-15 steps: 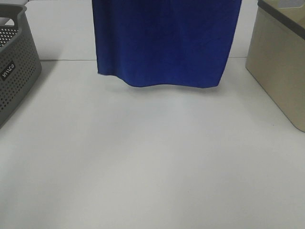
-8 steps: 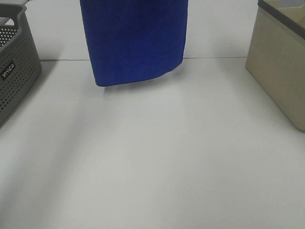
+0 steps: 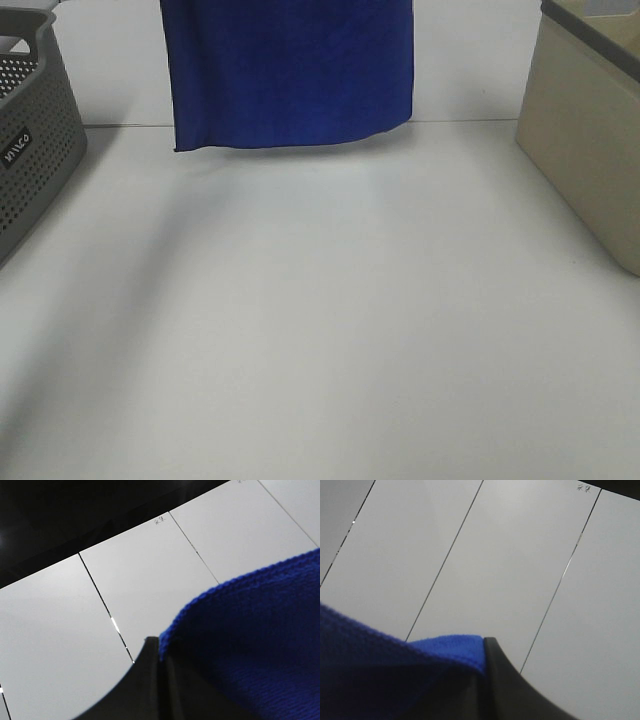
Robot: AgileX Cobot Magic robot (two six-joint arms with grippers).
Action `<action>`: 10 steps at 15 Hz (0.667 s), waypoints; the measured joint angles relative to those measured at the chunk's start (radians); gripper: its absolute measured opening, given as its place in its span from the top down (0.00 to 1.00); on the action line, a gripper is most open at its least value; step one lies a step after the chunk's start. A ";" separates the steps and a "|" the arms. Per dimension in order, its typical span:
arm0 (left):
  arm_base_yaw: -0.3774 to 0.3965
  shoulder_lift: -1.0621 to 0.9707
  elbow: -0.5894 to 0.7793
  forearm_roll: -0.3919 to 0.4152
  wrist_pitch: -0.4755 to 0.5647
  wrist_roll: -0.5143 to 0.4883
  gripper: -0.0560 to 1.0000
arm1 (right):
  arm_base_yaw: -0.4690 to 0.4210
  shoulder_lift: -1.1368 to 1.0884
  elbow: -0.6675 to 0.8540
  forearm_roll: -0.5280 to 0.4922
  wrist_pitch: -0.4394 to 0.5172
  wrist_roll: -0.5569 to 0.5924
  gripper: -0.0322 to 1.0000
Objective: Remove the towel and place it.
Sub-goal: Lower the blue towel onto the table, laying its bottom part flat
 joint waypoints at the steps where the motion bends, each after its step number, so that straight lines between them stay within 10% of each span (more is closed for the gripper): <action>1: 0.001 0.026 -0.031 0.000 0.012 0.000 0.95 | -0.003 0.010 0.000 0.001 -0.017 0.001 0.95; 10: 0.001 0.081 -0.091 0.000 0.115 0.000 0.95 | -0.020 0.040 0.000 0.001 -0.042 0.011 0.95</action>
